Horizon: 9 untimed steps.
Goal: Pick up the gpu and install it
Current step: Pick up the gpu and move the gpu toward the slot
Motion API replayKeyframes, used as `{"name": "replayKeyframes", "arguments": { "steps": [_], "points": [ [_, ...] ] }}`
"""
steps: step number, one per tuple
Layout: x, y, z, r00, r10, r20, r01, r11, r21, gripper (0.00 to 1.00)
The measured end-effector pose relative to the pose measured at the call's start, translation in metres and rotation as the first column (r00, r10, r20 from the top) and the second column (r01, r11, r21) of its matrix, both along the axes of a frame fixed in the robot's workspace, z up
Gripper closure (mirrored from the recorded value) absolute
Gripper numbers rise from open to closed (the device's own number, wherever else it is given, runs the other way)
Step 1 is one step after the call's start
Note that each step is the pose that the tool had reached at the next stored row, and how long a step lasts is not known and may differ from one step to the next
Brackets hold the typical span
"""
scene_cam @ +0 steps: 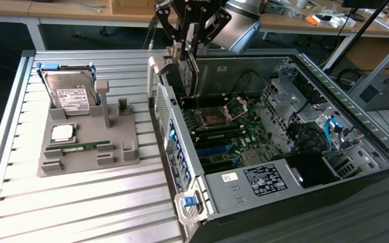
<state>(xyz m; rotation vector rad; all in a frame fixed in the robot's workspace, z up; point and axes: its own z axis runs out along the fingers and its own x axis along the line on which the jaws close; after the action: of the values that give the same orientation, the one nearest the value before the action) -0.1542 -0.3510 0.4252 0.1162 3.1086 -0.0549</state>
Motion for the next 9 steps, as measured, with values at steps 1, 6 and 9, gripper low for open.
{"name": "replayKeyframes", "arguments": {
  "steps": [1,6,9],
  "points": [
    [0.001,0.0,0.0,1.0,0.0,0.0,0.0,1.0,0.0,0.73],
    [0.008,0.0,-0.0001,1.0,0.0,0.0,0.0,1.0,-0.0003,0.73],
    [0.011,0.0,-0.0001,1.0,0.0,0.0,0.0,1.0,-0.0004,0.73]
  ]
}}
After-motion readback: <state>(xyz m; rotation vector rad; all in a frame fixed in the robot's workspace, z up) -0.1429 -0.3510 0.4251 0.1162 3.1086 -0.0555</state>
